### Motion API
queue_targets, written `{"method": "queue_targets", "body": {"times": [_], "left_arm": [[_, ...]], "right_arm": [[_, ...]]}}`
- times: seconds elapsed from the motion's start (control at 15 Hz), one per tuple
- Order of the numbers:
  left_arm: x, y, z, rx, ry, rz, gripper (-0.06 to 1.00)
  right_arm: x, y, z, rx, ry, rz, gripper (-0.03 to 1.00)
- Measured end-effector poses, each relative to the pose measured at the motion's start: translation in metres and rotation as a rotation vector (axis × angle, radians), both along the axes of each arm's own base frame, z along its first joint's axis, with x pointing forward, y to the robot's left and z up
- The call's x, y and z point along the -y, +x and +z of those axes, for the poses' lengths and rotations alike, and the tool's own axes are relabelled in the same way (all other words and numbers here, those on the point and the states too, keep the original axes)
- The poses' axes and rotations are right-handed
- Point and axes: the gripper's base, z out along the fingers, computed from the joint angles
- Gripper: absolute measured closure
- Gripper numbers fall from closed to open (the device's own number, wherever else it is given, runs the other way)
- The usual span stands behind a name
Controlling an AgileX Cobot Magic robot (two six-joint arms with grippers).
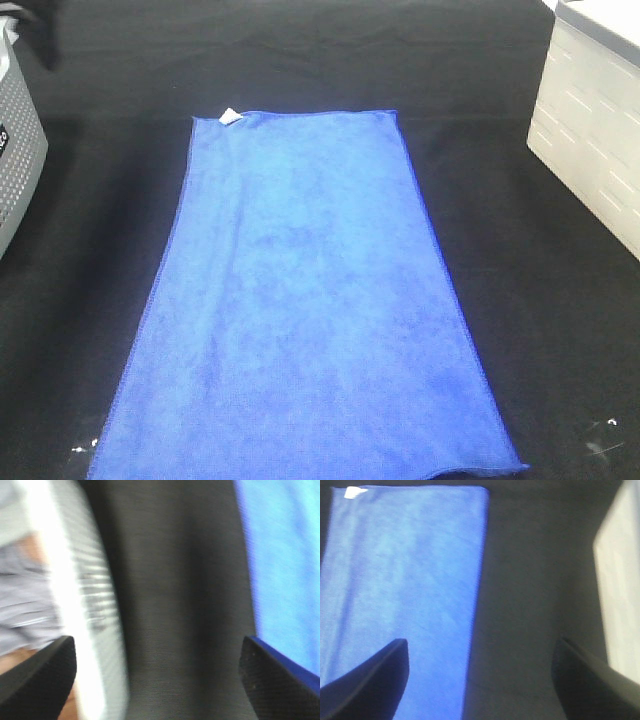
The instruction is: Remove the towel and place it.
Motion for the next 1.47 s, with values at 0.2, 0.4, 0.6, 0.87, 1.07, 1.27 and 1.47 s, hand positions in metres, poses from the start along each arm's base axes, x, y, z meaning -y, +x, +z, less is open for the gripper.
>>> {"method": "queue_targets", "body": {"times": [0.2, 0.4, 0.6, 0.87, 1.07, 1.27, 1.47], "left_arm": [[-0.042, -0.005, 0.01, 0.02, 0.017, 0.053, 0.12], [-0.06, -0.007, 0.01, 0.019, 0.02, 0.078, 0.13], [-0.056, -0.018, 0.028, 0.055, -0.015, 0.064, 0.13], [-0.052, -0.067, 0.064, 0.107, 0.001, 0.055, 0.14], [-0.047, -0.118, 0.073, 0.1, 0.003, 0.054, 0.14], [-0.041, -0.175, 0.09, 0.157, -0.003, 0.052, 0.14], [-0.031, -0.235, 0.103, 0.248, -0.039, 0.04, 0.14]], "right_arm": [[0.009, -0.018, -0.001, -0.029, -0.026, -0.022, 0.21], [0.009, -0.024, -0.003, -0.045, -0.018, -0.03, 0.21], [0.008, -0.042, -0.001, -0.06, -0.012, -0.035, 0.21], [0.009, -0.093, 0.019, -0.024, -0.027, -0.038, 0.21], [0.008, -0.142, 0.026, 0.0, -0.033, -0.039, 0.21], [0.007, -0.196, 0.014, -0.009, -0.033, -0.039, 0.21], [0.007, -0.252, -0.005, 0.0, -0.03, -0.043, 0.21]]}}
